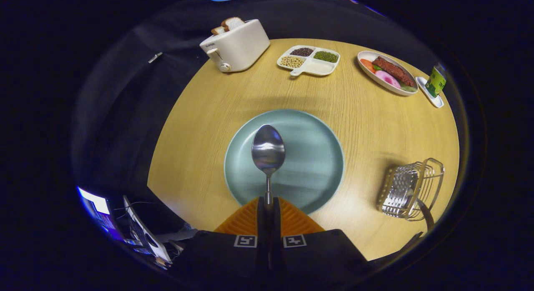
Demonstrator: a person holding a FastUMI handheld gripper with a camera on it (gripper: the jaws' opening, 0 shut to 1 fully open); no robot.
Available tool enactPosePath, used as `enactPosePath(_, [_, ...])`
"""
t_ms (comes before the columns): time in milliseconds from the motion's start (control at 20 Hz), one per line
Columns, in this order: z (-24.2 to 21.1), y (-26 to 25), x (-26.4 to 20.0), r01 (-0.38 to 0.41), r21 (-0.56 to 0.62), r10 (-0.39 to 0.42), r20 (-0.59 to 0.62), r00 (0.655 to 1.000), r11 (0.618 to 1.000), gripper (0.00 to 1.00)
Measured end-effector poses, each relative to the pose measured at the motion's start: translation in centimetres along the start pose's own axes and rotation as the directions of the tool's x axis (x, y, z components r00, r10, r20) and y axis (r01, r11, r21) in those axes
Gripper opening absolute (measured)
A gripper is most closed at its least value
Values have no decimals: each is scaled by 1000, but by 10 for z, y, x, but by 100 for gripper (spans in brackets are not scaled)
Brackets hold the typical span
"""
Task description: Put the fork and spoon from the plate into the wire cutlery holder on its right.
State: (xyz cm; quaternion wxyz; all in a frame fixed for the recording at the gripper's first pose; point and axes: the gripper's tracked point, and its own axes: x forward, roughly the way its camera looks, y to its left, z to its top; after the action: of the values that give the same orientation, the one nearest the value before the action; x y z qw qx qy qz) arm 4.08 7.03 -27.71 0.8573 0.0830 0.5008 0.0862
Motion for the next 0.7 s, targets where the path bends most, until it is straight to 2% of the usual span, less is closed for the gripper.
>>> enactPosePath(300, [-2,-42,-77,-13,4,12,37,999,1000,8])
enactPosePath(450, [-2,-81,-112,28,3,-28,41,999,1000,8])
enactPosePath(700, [-16,-142,-152,91,7,-90,-50,995,996,8])
